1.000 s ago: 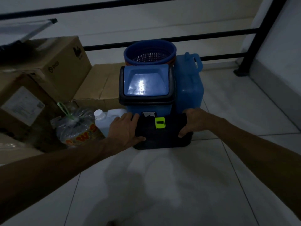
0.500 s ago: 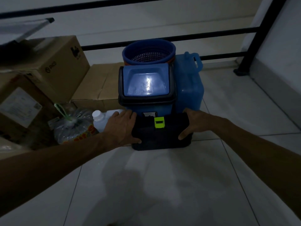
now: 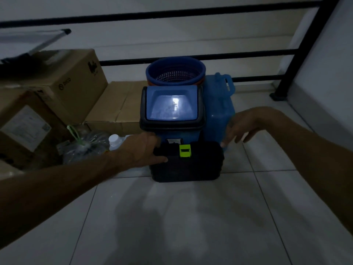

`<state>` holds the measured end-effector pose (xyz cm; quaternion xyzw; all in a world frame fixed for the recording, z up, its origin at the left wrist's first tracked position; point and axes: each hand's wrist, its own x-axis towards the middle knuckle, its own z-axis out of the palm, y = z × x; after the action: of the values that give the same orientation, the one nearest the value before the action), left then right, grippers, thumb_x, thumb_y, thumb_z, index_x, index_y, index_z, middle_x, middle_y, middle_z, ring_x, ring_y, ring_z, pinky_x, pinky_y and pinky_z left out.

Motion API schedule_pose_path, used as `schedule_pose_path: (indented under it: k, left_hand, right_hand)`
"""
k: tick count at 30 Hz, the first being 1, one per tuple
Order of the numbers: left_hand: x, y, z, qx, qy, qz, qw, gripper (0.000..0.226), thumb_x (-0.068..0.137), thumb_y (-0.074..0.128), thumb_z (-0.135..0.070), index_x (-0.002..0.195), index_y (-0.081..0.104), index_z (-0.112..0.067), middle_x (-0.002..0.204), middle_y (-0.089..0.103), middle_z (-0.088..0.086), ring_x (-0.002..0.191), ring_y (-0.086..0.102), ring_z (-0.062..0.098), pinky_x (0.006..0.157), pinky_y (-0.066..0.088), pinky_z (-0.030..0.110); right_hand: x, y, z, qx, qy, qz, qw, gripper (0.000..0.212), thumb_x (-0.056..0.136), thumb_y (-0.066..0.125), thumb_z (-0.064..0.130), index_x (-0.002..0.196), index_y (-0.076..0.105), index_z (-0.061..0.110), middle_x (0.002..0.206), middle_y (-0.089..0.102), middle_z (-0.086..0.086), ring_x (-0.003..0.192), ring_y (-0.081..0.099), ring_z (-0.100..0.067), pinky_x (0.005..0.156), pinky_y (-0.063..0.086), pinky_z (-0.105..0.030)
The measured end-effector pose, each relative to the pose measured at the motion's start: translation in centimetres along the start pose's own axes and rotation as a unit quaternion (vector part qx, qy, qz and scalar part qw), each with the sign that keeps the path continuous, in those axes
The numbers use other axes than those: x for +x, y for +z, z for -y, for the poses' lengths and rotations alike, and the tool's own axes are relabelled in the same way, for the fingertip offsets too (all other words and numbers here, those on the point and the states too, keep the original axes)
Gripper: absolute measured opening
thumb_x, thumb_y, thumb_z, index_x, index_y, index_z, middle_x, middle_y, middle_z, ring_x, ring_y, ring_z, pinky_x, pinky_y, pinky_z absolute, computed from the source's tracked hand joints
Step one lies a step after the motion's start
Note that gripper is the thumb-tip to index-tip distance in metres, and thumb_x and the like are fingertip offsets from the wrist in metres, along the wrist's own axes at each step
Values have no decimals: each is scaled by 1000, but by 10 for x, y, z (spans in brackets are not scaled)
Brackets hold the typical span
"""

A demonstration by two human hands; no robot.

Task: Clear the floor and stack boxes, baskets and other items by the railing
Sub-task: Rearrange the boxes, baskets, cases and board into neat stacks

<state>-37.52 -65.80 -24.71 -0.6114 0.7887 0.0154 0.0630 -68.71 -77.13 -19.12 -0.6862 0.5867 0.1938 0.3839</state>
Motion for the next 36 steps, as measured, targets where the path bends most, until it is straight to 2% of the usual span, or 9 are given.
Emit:
schedule_pose_path:
  k: [5,8,12,15,20,23,26,31,36]
  left_hand:
    - [1,-52,-10,-134,-30,159,978,57,77,70,-67,97,73,-14,94,73,-1,88,67,15,79,58,32]
    - [-1,-88,-4,-190,-62,202,959,50,78,75,-59,91,76,-10,90,76,5,89,71,19,79,59,34]
    - [-3,-139,26,-186,-114,127,968,46,80,75,-55,89,78,-10,84,76,5,79,71,16,72,59,32]
    - [-4,-175,56,-217,-173,83,957,40,86,74,-45,92,75,-5,86,76,8,80,74,18,69,61,31]
    - [-10,-206,114,-188,-209,-71,957,37,91,69,-41,88,77,-6,81,77,5,76,74,18,74,63,35]
    - [-16,-209,161,-153,-248,-159,943,32,90,69,-37,87,77,-6,78,75,7,72,72,21,72,62,35]
    - [-29,-208,213,-124,-286,-214,926,38,88,71,-38,103,73,-3,97,72,12,82,68,25,75,60,38]
    - [-60,-182,298,55,-304,-200,930,82,81,70,-62,143,46,-15,136,51,13,122,52,30,89,50,46]
    - [-81,-147,359,83,-265,-195,941,61,98,53,-50,152,39,-26,141,50,12,118,56,28,86,55,42]
  right_hand:
    - [-23,-17,22,-21,32,-8,999,53,74,87,40,112,69,8,109,72,-7,97,72,-19,87,60,-38]
    - [-41,-32,45,-47,31,-24,998,36,84,80,33,104,72,4,100,75,-10,92,74,-21,83,61,-38]
    - [-67,-55,90,-91,0,-63,994,26,95,65,29,99,70,3,93,74,-10,76,71,-19,66,58,-28]
    - [-79,-65,127,-87,-66,-125,986,24,96,61,26,89,71,5,74,75,-8,62,71,-17,55,56,-24]
    - [-77,-68,201,-108,-153,-215,958,23,88,63,25,80,69,5,80,75,-16,63,71,-24,66,63,-38]
    - [-68,-59,251,-88,-225,-260,935,22,91,63,25,88,70,4,81,74,-12,67,71,-23,62,62,-33]
    - [-54,-47,305,-31,-274,-233,933,24,96,63,29,99,67,6,89,73,-7,73,70,-16,63,59,-29]
    - [-23,-27,386,33,-320,-229,919,23,97,62,28,103,67,7,94,73,-7,82,72,-16,72,62,-32]
    - [9,9,435,104,-351,-221,904,25,99,56,28,105,68,6,97,73,-9,87,72,-19,78,62,-38]
